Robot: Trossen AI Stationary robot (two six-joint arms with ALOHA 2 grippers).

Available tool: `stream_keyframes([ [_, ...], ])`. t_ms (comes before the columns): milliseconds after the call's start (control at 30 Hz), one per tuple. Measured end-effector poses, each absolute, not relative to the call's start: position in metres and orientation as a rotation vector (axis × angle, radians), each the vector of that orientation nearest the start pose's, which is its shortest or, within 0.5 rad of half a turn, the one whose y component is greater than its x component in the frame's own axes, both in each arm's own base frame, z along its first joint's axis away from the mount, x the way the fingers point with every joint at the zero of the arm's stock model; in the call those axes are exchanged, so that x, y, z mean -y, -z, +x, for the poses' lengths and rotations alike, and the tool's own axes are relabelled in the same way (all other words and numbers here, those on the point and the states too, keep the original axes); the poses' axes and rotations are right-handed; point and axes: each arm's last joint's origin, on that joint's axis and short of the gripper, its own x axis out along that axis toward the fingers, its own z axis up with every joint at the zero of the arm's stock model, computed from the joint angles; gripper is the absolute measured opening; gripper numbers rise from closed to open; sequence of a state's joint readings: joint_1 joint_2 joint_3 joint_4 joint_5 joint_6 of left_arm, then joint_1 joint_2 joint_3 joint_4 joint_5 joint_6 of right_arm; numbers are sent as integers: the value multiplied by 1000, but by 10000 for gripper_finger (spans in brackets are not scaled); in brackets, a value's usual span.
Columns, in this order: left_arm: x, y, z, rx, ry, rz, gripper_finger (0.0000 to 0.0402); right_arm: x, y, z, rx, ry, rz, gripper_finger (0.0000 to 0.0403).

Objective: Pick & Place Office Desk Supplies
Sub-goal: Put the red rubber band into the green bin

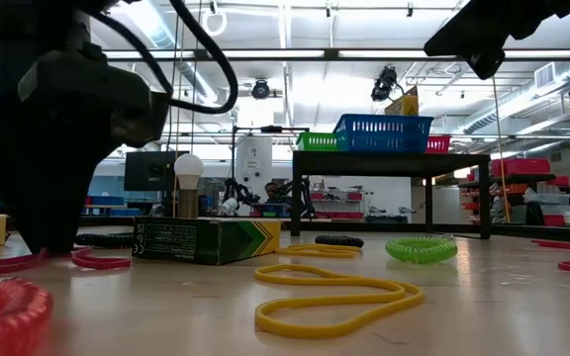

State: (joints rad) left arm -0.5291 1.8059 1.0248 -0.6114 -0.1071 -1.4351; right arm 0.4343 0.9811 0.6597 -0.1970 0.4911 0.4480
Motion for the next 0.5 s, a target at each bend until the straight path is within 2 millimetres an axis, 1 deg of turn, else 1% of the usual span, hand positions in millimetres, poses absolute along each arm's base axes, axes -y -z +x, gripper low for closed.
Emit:
stream_keyframes([
  [100, 157, -133, 274, -1250, -631, -759, 167, -74, -256, 192, -440, 157, 208, 9],
  [167, 157, -133, 274, -1245, -636, -755, 150, -74, -256, 192, -440, 158, 208, 9],
  [267, 157, -133, 273, -1246, -644, -749, 111, -74, -256, 192, -441, 157, 208, 9],
  [367, 157, -132, 271, -1262, -642, -724, 58, -74, -256, 192, -441, 157, 208, 9],
  [433, 157, -133, 272, -1265, -610, -703, 21, -74, -256, 192, -441, 157, 208, 9],
  [500, 158, -137, 271, -1278, -566, -690, 9, -74, -256, 192, -441, 157, 208, 9],
])
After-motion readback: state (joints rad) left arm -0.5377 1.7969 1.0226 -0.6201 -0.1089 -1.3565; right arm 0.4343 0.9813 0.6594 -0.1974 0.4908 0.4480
